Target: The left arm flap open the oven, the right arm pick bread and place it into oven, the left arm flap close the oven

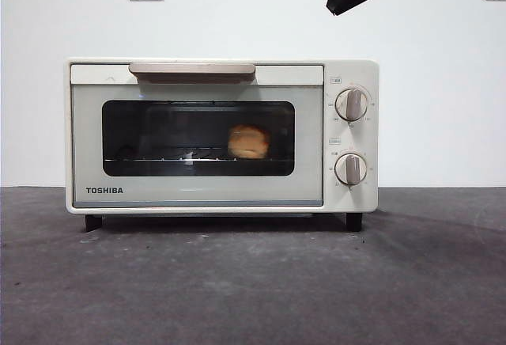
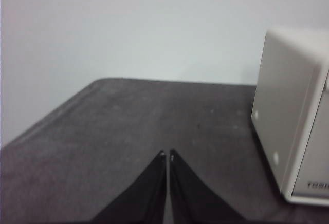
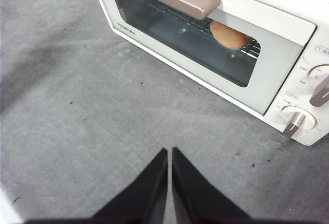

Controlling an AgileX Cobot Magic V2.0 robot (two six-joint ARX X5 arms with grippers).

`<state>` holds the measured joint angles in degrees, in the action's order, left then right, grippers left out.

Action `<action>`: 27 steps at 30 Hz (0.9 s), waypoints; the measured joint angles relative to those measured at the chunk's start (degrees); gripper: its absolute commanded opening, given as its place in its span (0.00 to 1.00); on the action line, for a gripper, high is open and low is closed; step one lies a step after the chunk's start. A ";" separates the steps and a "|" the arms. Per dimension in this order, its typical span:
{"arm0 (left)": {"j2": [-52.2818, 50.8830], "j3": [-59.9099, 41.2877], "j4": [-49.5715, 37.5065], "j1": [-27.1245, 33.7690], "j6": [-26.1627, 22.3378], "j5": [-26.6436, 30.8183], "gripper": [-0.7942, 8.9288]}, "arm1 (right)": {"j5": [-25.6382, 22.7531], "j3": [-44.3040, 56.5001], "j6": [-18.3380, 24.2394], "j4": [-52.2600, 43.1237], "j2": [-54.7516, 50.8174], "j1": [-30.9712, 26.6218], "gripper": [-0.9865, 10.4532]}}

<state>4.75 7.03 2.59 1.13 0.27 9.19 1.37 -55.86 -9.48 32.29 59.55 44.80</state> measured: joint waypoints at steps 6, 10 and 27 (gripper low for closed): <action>-2.91 -4.28 0.00 0.00 -0.42 -1.73 0.10 | 0.00 0.00 0.00 0.00 0.00 0.00 0.09; -4.04 -5.11 0.48 0.00 -1.22 -7.34 0.10 | 0.00 0.00 0.00 0.00 0.00 0.00 0.09; -4.46 -5.16 7.48 0.00 -2.34 -12.02 0.10 | 0.00 0.00 0.00 0.00 0.00 0.00 0.09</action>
<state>0.30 1.87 10.07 1.13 -2.07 -2.83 1.37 -55.86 -9.48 32.29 59.55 44.80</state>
